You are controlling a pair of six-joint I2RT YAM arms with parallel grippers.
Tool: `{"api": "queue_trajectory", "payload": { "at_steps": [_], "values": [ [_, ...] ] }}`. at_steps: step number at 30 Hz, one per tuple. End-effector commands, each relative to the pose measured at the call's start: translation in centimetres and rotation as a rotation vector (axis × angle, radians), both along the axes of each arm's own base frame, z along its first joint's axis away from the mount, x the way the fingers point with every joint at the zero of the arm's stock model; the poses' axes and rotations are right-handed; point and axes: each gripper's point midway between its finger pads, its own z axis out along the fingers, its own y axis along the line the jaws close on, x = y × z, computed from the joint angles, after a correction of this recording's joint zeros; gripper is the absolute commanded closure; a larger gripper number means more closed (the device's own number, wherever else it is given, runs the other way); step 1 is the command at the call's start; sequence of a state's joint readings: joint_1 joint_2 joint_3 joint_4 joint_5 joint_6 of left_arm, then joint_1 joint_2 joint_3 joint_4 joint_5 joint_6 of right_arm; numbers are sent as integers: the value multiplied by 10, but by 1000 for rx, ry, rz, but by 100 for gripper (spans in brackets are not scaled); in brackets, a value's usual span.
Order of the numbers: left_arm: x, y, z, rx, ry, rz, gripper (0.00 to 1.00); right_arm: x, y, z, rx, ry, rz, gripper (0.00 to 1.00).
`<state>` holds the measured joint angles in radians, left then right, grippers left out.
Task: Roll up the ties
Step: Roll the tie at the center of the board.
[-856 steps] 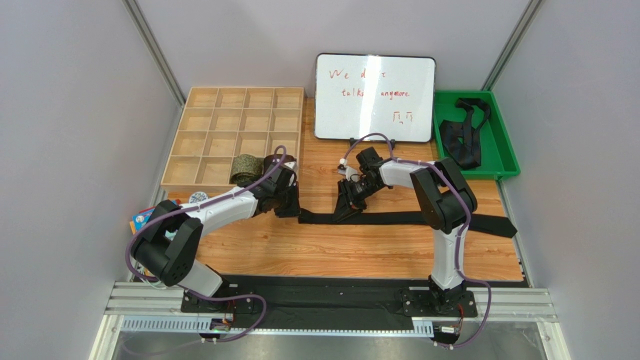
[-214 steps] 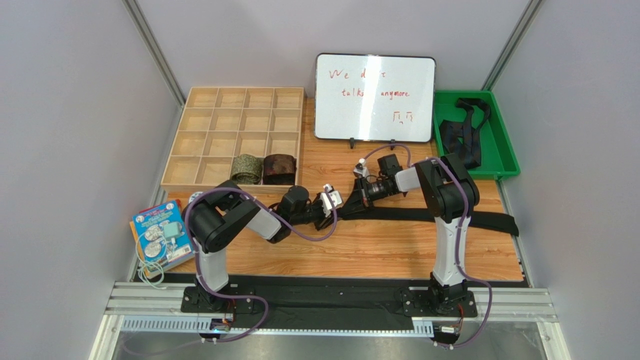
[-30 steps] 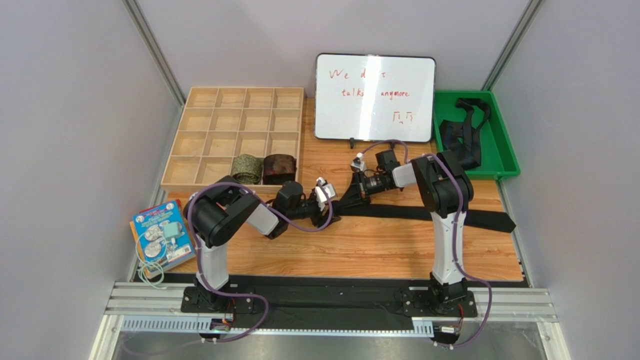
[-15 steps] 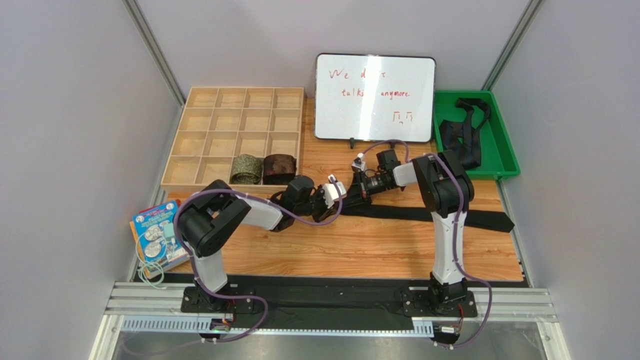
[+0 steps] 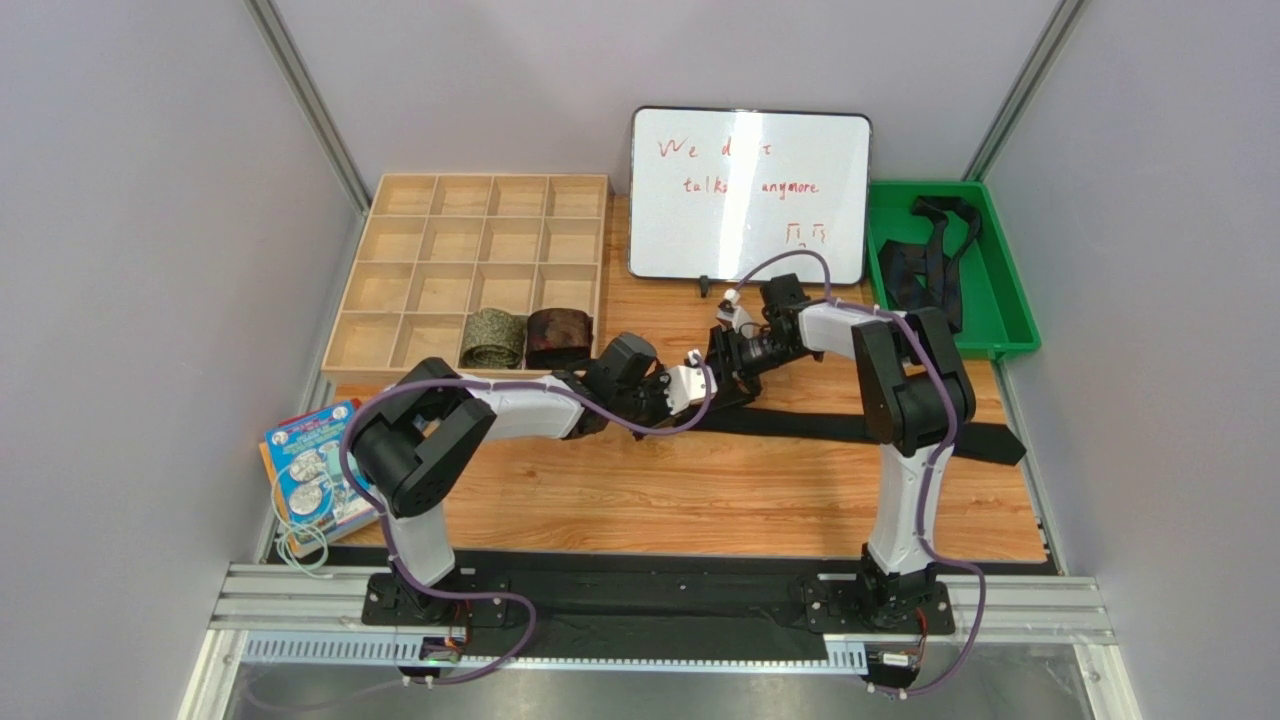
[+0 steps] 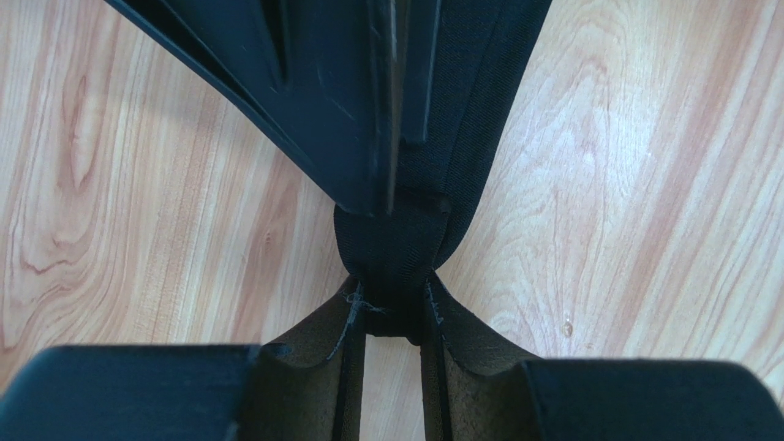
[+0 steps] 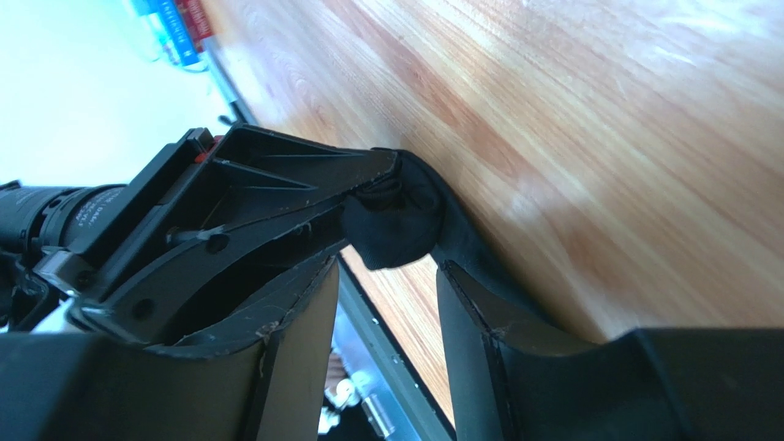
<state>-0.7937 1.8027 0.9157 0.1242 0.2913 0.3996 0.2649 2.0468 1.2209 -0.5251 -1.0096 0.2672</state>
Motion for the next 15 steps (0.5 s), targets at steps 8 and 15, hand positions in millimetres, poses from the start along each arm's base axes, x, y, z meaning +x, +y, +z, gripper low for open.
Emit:
{"api": "queue_trajectory", "payload": {
  "at_steps": [8, 15],
  "values": [
    [-11, 19, -29, 187, 63, -7, 83, 3, 17, -8, -151, -80, 40, 50],
    [-14, 18, -26, 176, 62, -19, 82, 7, 22, -23, -156, -36, 15, 90]
  ]
}}
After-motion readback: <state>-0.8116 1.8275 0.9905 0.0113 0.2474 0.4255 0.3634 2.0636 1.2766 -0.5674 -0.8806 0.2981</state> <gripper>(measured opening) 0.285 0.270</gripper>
